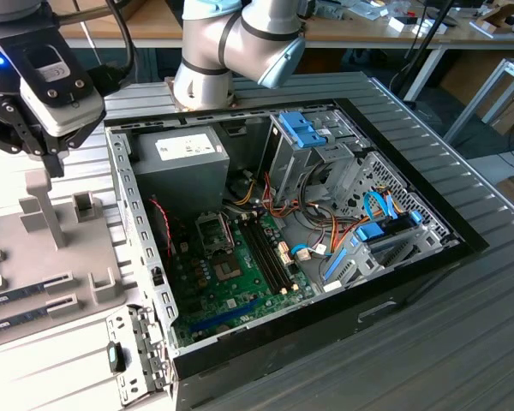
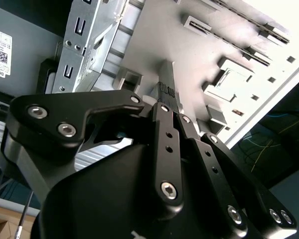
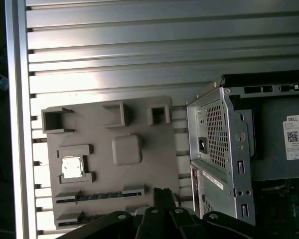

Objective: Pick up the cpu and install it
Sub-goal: 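Reach for the cpu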

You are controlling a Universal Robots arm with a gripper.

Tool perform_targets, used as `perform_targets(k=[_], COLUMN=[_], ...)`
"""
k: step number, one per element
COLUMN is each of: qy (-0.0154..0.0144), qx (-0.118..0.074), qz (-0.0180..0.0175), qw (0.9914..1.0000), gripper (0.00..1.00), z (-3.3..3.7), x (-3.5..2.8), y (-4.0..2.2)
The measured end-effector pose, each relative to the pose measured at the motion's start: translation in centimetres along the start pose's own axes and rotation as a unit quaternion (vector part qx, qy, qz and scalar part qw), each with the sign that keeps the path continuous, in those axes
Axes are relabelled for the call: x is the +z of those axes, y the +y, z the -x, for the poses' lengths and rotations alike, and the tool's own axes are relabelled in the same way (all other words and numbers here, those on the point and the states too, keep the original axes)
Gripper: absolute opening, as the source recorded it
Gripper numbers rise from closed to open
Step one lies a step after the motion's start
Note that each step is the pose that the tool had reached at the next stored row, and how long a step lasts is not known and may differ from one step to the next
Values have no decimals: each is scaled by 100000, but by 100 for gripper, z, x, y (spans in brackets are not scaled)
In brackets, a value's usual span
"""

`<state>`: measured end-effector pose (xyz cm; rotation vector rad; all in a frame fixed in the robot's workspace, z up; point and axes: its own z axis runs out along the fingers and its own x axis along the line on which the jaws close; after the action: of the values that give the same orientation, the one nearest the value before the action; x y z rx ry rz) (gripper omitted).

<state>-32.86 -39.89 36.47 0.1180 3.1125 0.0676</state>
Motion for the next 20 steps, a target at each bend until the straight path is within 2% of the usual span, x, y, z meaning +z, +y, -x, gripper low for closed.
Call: perform_targets(k=[13,20], qy=[-3,1], qx=[1,3], qz=[2,-2], qw=[100000,100000], gripper=[11,11], z=[-45,-105], x=[14,34], y=[-4,24])
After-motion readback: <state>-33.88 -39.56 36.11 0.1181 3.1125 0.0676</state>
